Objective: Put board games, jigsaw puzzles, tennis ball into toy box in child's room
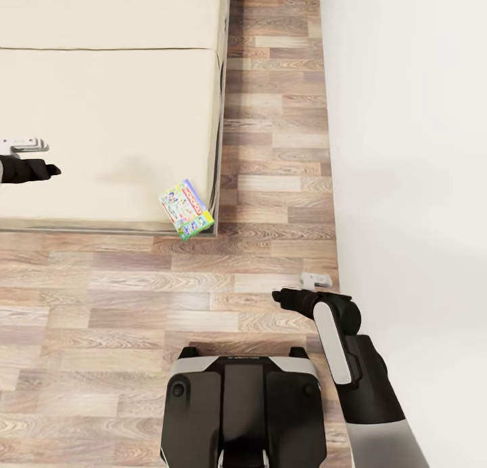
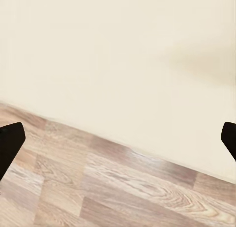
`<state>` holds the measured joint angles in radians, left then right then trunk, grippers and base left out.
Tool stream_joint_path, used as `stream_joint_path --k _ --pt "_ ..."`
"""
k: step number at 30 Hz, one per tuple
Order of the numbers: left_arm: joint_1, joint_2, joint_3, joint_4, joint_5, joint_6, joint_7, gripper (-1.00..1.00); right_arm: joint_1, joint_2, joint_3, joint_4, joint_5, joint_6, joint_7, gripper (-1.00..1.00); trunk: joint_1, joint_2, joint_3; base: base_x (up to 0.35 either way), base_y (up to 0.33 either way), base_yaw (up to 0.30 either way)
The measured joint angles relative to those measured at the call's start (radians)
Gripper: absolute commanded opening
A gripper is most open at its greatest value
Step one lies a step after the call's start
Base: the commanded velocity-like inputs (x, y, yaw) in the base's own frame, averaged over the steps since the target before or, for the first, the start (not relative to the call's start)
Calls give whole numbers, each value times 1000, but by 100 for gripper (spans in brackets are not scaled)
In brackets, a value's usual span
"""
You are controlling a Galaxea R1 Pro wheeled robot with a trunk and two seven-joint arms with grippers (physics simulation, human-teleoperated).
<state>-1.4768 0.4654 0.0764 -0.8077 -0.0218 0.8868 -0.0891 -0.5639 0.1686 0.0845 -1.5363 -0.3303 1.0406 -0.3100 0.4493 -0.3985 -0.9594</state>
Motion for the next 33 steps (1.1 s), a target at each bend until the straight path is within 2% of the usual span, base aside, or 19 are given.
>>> stream_joint_path --k 6,9,14,23,33 --pt "3 2 0 2 0 -1 1 100 50 0 -16 0 0 0 0 100 0 0 10 0 0 0" --pt "21 4 0 3 0 -3 1 100 75 -2 -44 0 0 0 1 100 0 0 15 0 0 0" --pt "33 5 0 3 0 -6 1 100 90 -4 -70 0 -1 0 2 100 0 0 23 0 0 0" --pt "57 4 0 3 0 -7 2 100 137 -3 -76 0 -2 1 3 100 0 0 38 0 0 0" --pt "71 5 1 3 0 -9 1 100 148 -2 -69 1 -1 2 2 100 0 0 54 0 0 0"
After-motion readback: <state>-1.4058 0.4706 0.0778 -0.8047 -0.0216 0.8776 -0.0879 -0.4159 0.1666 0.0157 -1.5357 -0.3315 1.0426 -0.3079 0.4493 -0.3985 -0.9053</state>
